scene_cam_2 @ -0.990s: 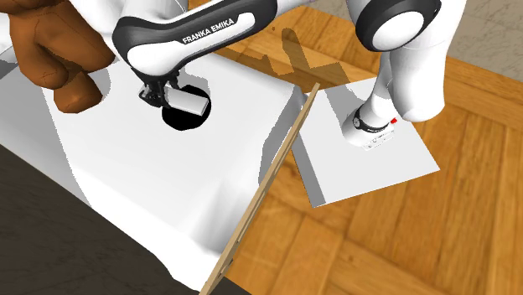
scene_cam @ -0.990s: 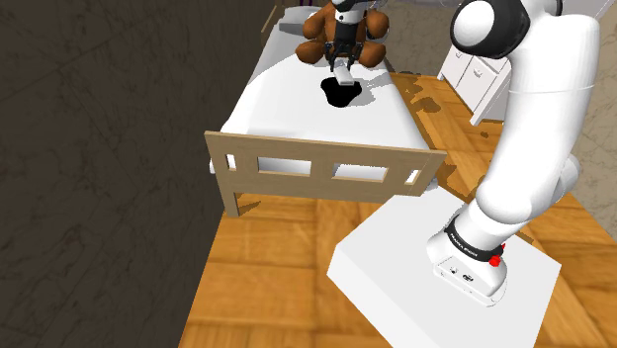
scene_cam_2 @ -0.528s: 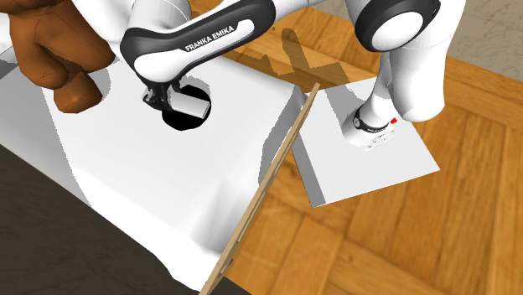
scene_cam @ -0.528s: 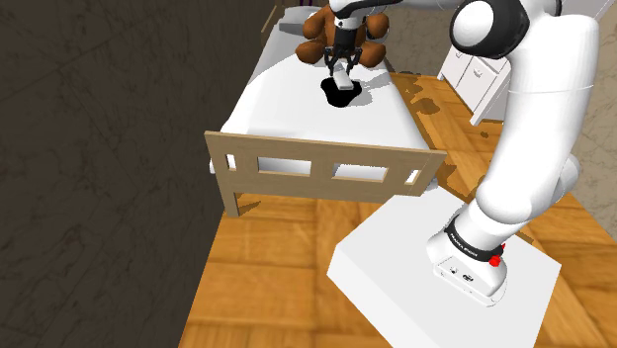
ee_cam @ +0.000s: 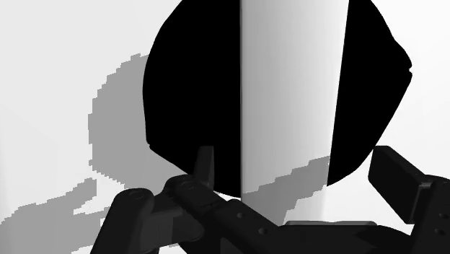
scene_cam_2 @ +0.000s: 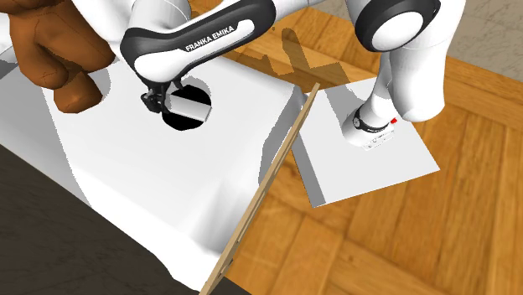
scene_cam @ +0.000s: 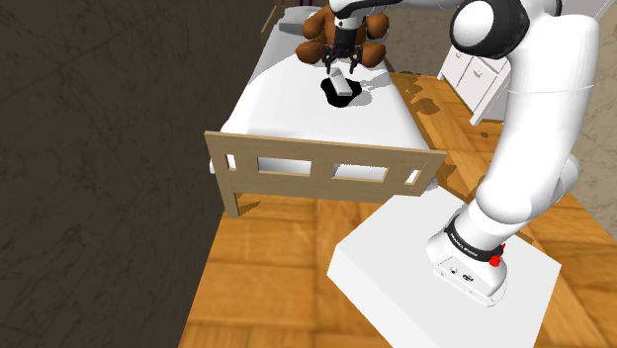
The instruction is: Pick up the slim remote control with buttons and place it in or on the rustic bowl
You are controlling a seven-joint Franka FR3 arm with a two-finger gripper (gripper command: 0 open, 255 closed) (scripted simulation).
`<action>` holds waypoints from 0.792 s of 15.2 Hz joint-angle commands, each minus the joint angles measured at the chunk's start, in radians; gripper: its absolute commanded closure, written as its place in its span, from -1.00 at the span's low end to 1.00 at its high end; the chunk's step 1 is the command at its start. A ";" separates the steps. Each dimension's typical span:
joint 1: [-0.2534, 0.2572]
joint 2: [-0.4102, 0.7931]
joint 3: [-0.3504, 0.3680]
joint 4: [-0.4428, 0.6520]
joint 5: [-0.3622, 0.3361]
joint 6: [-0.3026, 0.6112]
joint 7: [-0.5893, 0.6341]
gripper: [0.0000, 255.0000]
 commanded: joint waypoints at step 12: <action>0.000 -0.007 0.000 0.117 0.000 -0.124 0.000 -1.00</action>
